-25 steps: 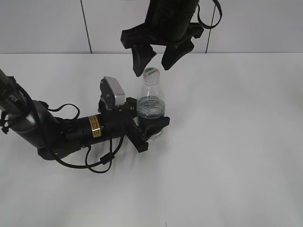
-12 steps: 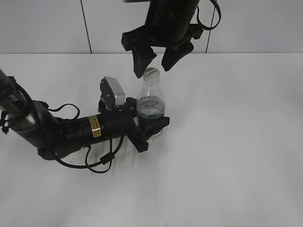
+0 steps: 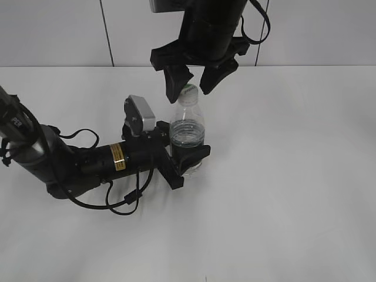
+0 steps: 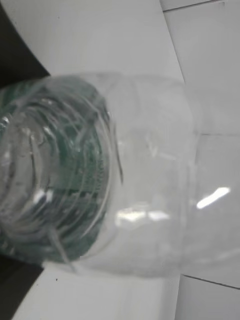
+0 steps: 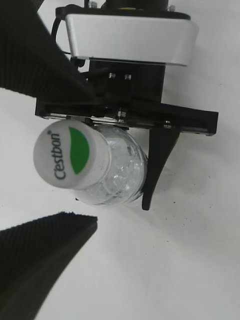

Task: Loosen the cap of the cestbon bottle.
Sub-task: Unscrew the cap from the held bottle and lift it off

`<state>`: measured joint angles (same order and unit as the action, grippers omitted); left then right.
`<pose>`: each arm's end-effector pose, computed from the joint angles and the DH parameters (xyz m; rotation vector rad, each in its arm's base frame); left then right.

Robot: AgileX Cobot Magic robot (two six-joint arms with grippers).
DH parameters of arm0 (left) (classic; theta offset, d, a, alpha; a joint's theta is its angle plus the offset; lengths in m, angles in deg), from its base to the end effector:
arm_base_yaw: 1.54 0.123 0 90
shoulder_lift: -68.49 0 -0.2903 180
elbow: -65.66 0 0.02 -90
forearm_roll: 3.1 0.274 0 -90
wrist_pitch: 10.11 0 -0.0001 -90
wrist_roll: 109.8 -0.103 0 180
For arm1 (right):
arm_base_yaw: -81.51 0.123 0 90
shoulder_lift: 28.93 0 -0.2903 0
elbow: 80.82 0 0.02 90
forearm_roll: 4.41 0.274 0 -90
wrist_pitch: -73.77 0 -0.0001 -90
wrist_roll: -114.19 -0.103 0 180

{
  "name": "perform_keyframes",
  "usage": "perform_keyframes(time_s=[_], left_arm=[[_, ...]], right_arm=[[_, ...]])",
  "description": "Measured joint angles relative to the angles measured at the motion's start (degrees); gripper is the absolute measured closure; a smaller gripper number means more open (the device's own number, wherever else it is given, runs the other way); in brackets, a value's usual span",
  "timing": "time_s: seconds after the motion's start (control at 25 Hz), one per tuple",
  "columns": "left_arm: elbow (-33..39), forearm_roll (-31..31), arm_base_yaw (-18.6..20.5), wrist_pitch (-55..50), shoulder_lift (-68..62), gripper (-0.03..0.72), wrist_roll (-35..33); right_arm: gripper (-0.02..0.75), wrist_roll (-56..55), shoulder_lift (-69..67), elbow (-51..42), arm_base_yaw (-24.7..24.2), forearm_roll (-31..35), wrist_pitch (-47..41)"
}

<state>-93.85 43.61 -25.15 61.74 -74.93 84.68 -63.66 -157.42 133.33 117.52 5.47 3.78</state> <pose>0.3395 -0.2261 0.0260 0.9545 1.4981 -0.9102 0.3811 0.2975 0.2517 -0.9002 2.7661 0.3538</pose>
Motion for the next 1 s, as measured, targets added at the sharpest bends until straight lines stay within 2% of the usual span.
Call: perform_keyframes(time_s=[0.16,0.28,0.32,0.48,0.68,1.0], left_arm=[[0.0,0.0,0.0,0.0,0.0,0.283,0.0],[0.0,0.0,0.0,0.0,0.0,0.283,0.0],[0.0,0.0,0.0,0.0,0.0,0.283,0.0],[0.0,0.0,0.0,0.0,0.0,0.283,0.0],[0.0,0.0,0.0,0.0,0.0,0.283,0.0],[0.0,0.1,0.0,0.0,0.0,0.283,-0.1]], right_arm=[[0.279,0.1,0.0,0.0,0.0,0.0,0.0],[0.417,0.5,0.0,0.0,0.0,0.0,0.0],[0.442,1.1,0.0,0.0,0.0,0.1,0.0],[0.442,5.1,0.0,0.0,0.0,0.2,0.0],[0.442,16.2,0.0,0.0,0.0,0.6,0.0],[0.442,43.1,0.0,0.1,0.0,0.7,0.0]])
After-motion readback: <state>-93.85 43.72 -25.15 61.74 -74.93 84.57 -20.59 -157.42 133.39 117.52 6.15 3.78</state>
